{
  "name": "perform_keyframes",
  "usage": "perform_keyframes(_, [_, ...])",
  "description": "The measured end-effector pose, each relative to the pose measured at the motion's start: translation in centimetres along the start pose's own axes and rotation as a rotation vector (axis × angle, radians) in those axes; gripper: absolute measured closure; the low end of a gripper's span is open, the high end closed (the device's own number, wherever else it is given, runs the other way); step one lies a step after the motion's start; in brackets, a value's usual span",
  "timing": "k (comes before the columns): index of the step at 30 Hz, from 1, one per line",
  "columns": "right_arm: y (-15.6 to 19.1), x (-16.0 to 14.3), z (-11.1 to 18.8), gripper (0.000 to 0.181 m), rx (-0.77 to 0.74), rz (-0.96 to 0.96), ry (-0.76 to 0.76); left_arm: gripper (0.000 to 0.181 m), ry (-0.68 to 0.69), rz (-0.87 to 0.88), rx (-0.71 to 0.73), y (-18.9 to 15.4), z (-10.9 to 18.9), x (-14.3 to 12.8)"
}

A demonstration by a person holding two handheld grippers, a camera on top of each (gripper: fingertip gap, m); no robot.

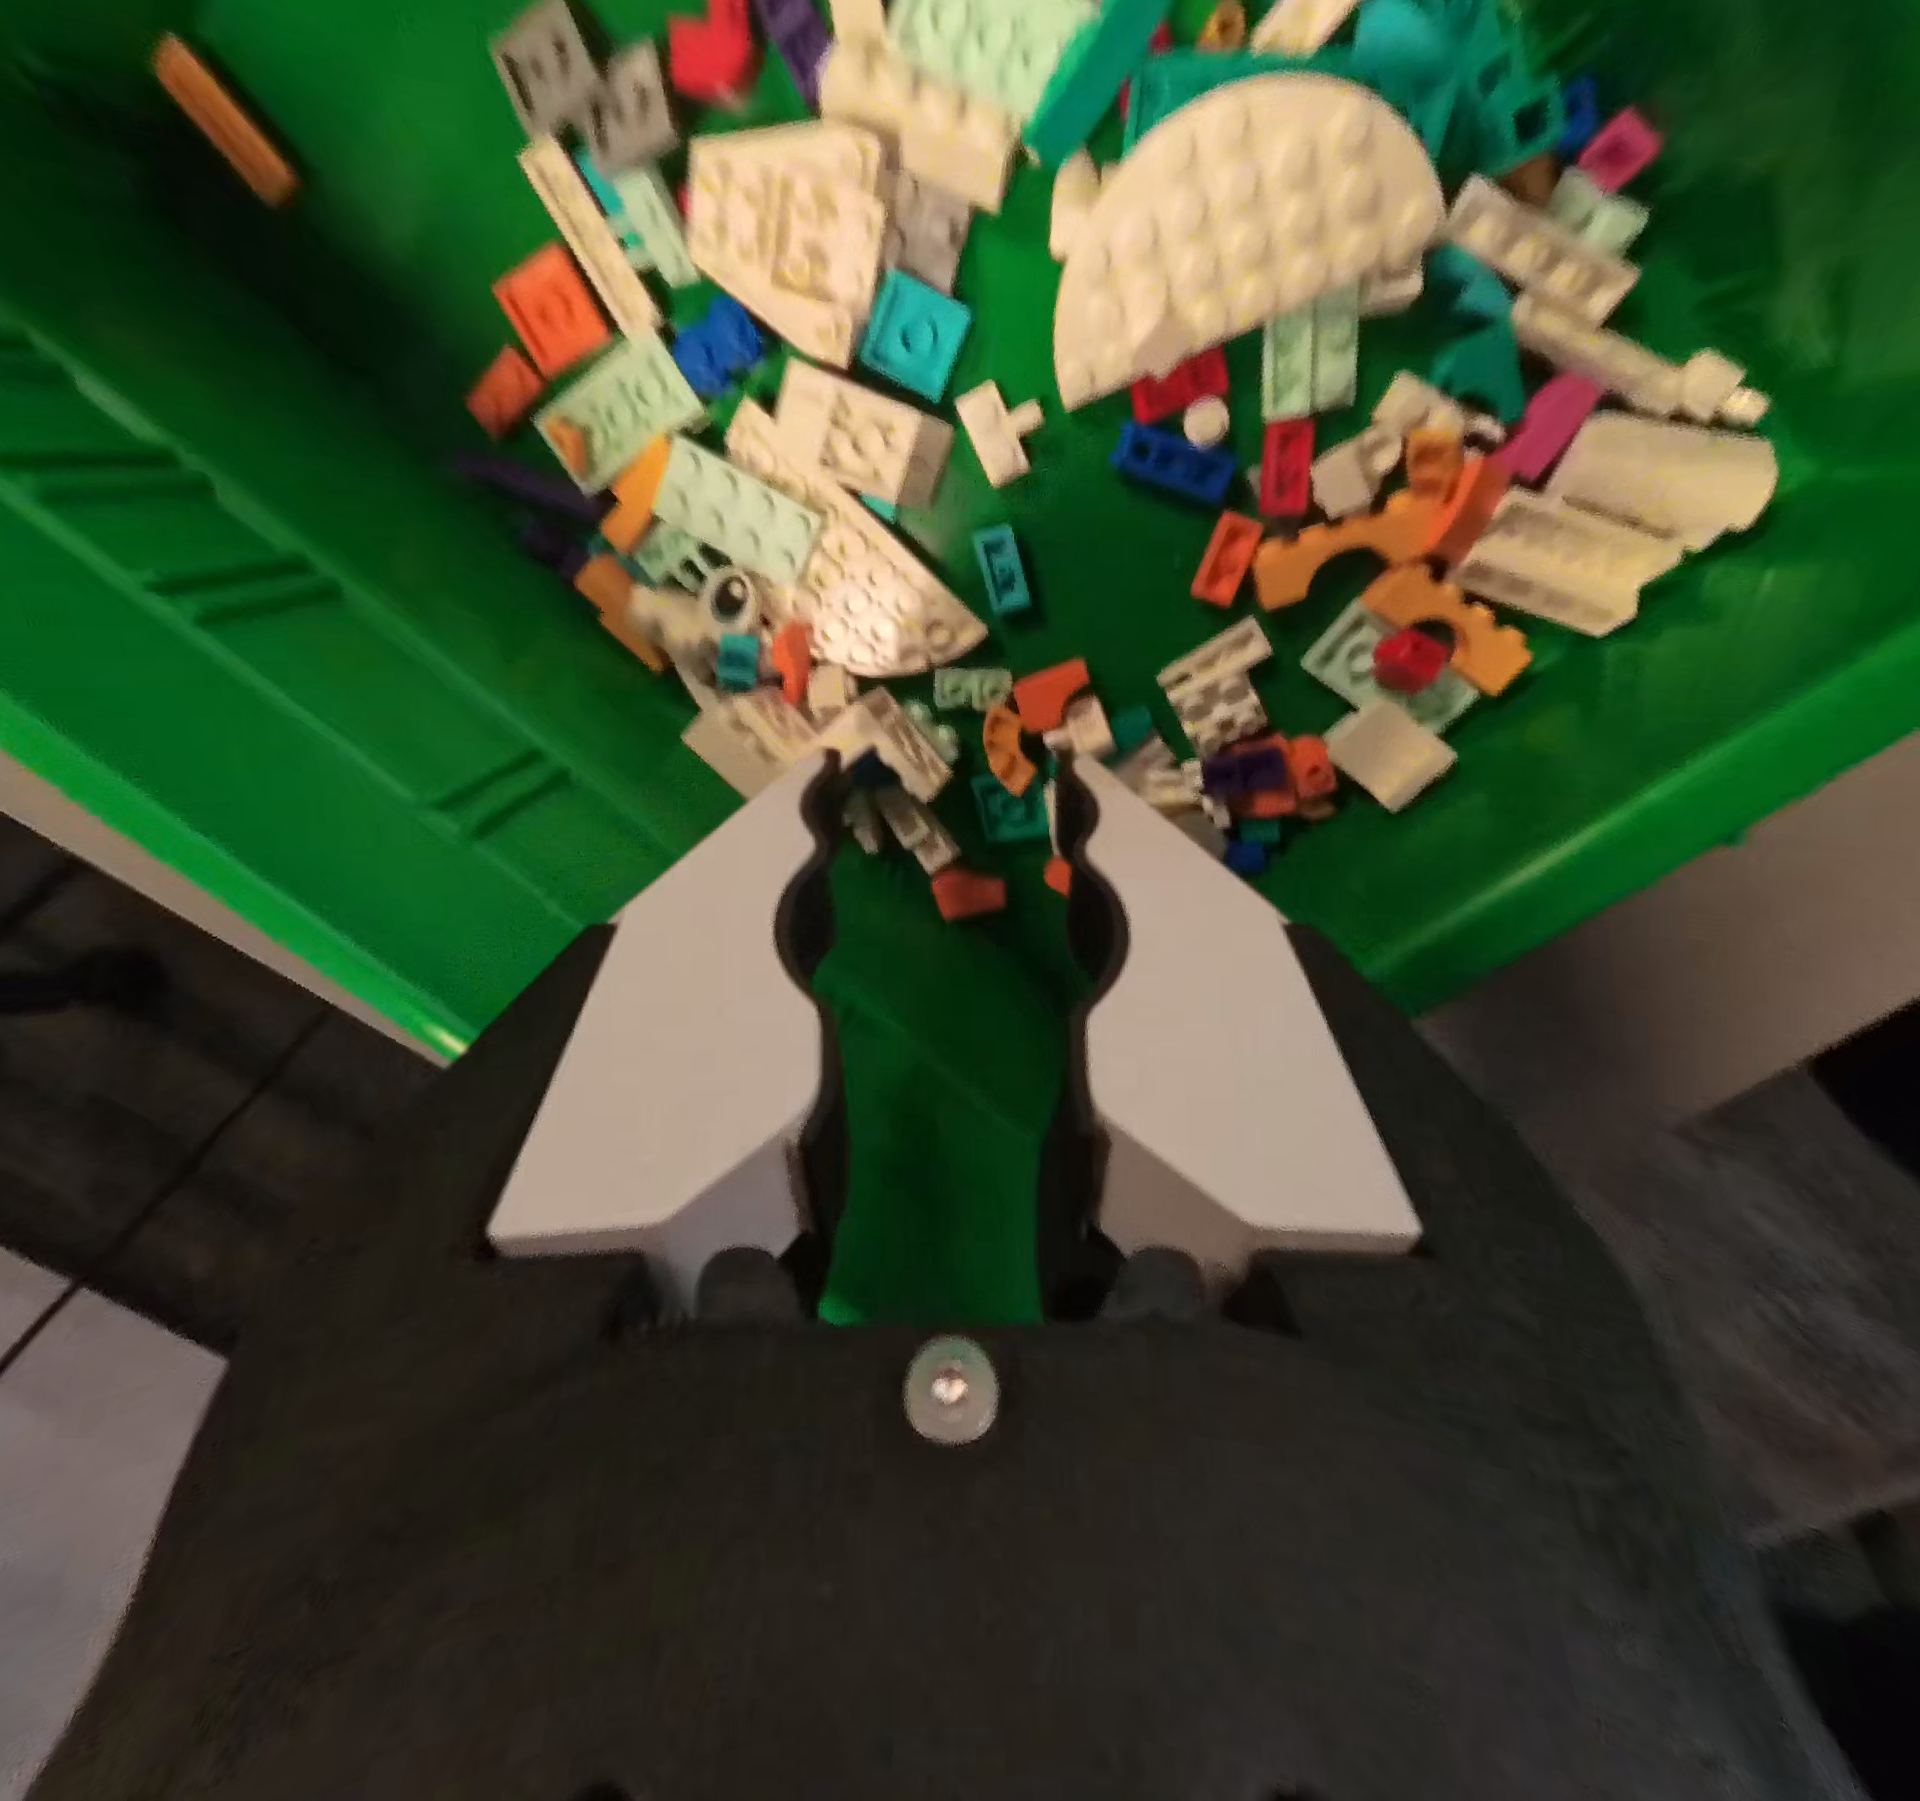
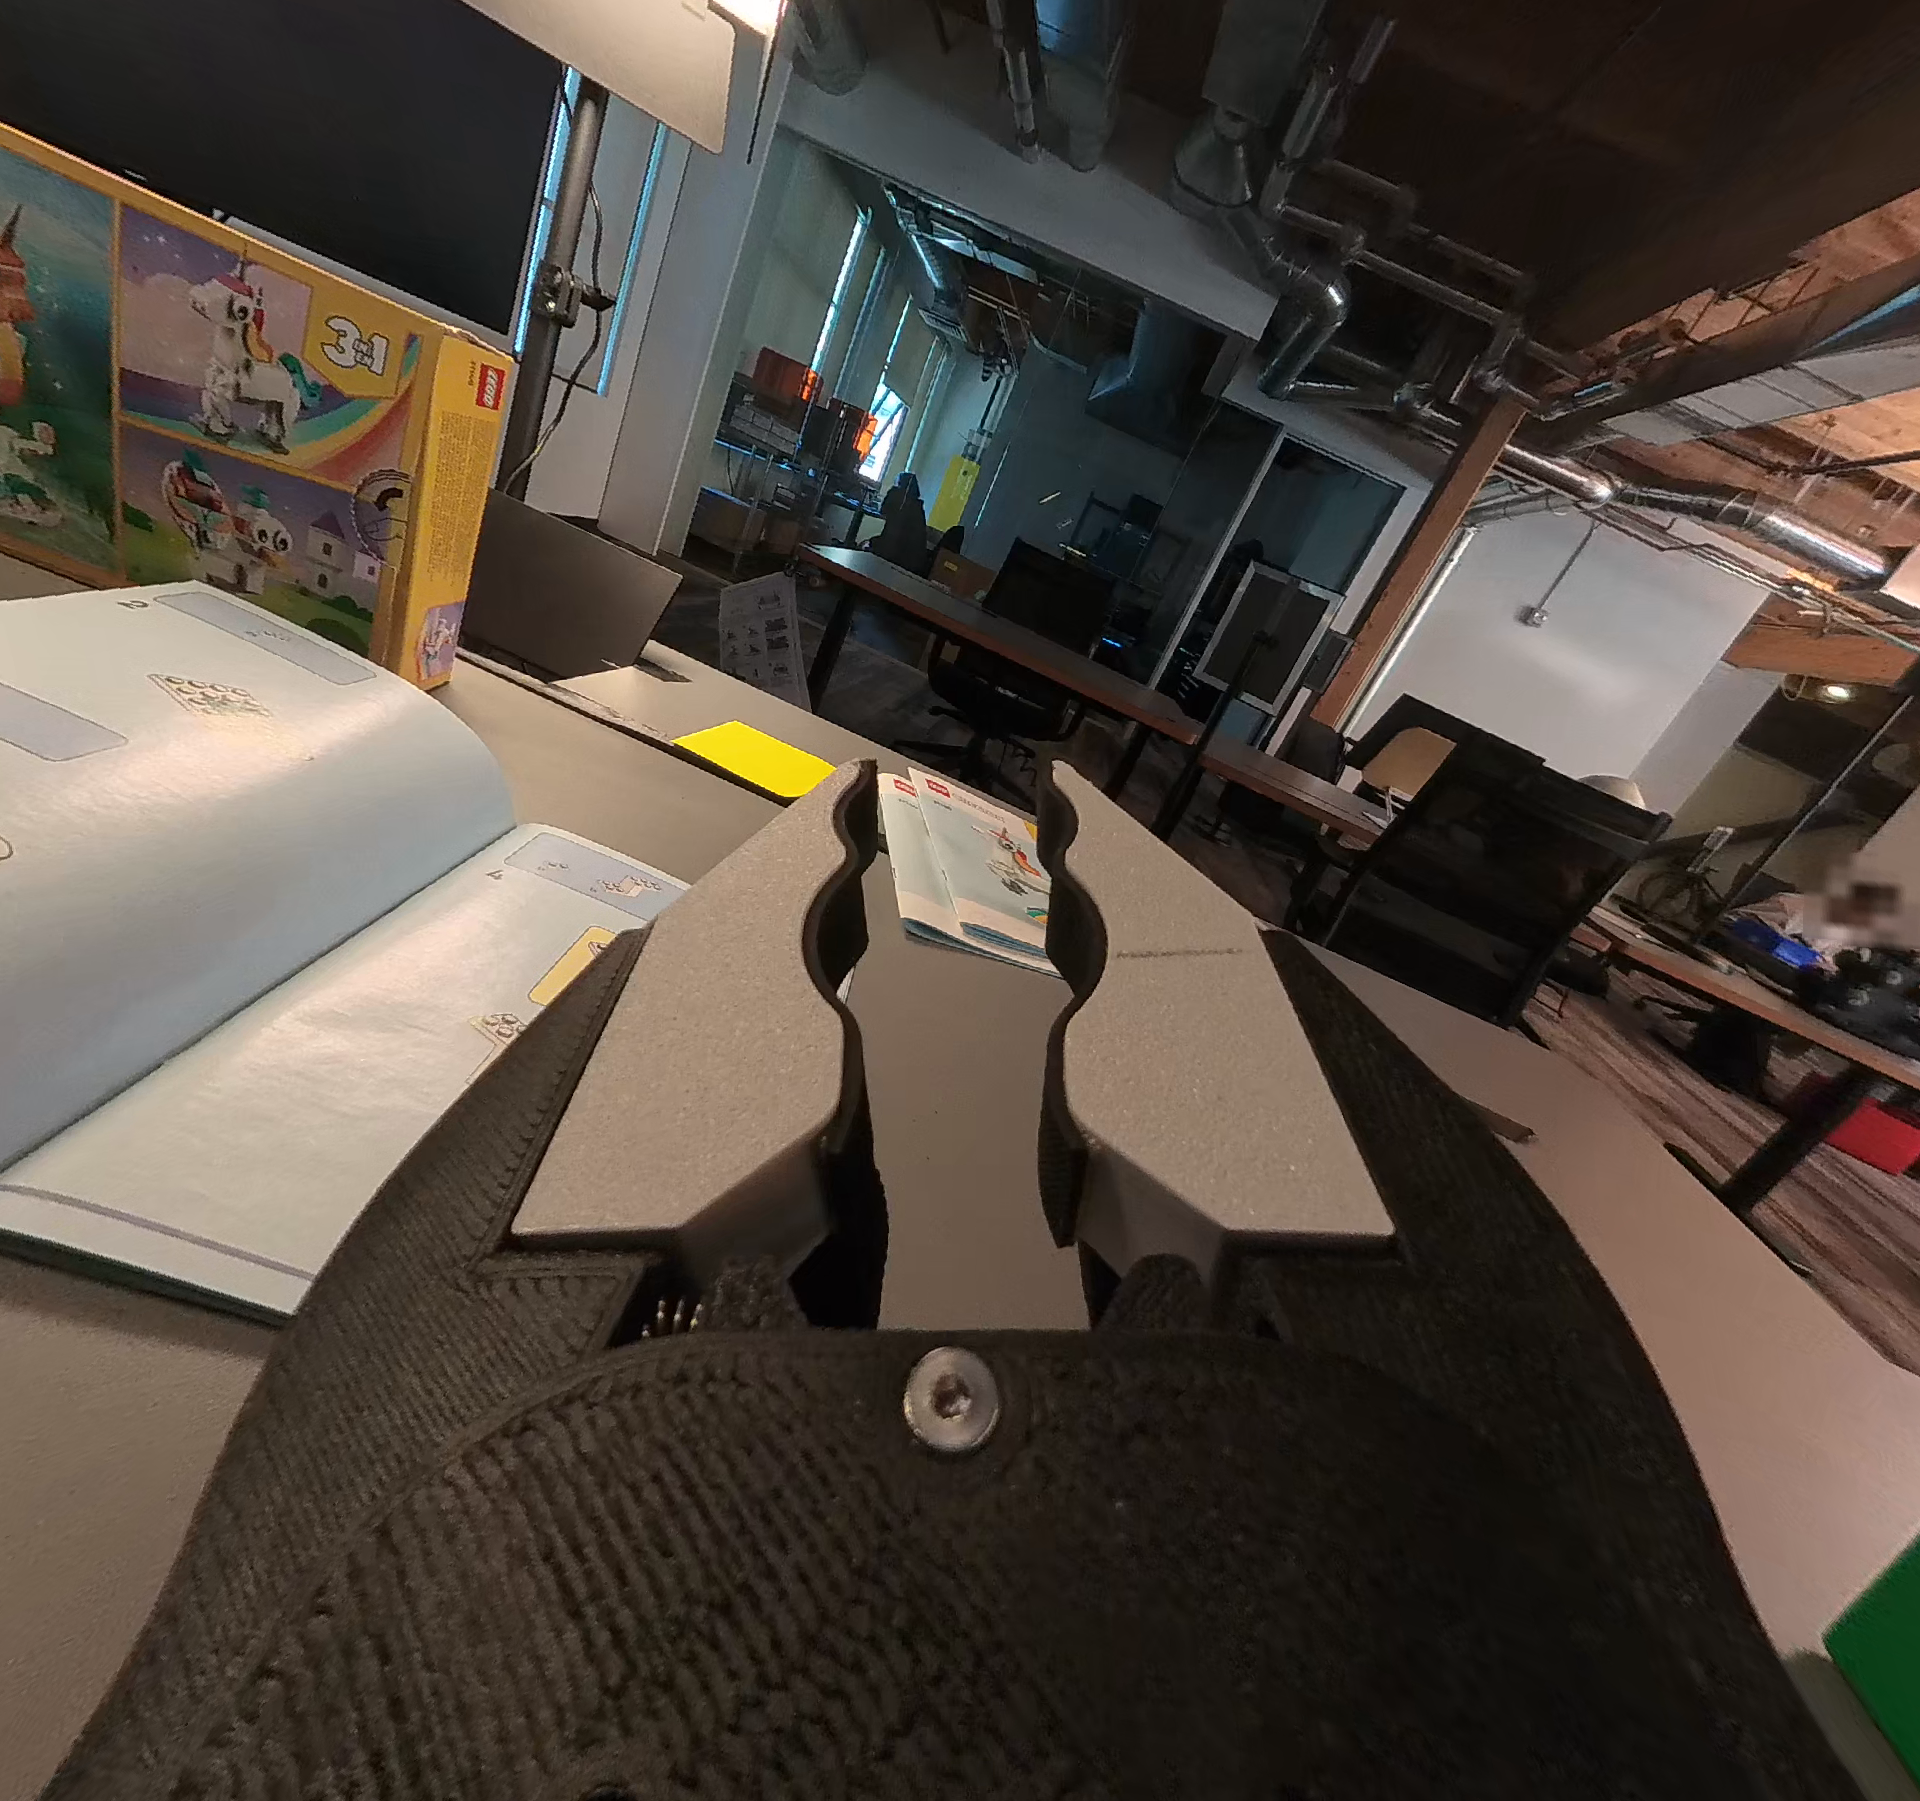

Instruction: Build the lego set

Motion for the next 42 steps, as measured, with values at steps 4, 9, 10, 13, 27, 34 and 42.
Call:
perform_keyframes(4, [0.0, 0.0, 0.0, 0.152, 0.000, 0.002, 0.000, 0.145, 0.079, 0.003, -0.045, -1.1, -0.4, -1.0])
perform_keyframes(9, [0.0, 0.0, 0.0, 0.153, -0.001, 0.002, 0.000, 0.141, 0.129, -0.042, -0.039, -1.3, -0.9, -1.3])
perform_keyframes(10, [0.0, 0.0, 0.0, 0.153, -0.001, 0.002, 0.000, 0.141, 0.147, -0.054, -0.042, -1.4, -1.0, -1.5])
perform_keyframes(13, [0.0, 0.0, 0.0, 0.153, -0.001, 0.002, 0.000, 0.146, 0.178, -0.092, -0.023, -1.4, -1.1, -1.7])
perform_keyframes(27, [-0.1, 0.0, 0.0, 0.153, 0.000, -0.007, -0.004, 0.146, 0.097, -0.080, 0.280, 2.3, 0.5, 0.1])
perform_keyframes(34, [-0.1, 0.0, 0.0, 0.153, 0.002, -0.011, -0.005, 0.150, 0.142, 0.058, 0.172, 1.4, -0.6, -0.4])
perform_keyframes(42, [-0.1, 0.1, 0.1, 0.153, 0.001, -0.017, -0.008, 0.156, 0.189, 0.193, 0.147, 1.5, -1.3, -0.9])
Point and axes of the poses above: each gripper's, where its closed fingertips meet, z back along the fingers, x out of its top, y = z × x across the jaws, the point moved 1 cm from there along z, back along the fingers, and after that the axes turned 10 degrees about -z, right-handed, at the moved point
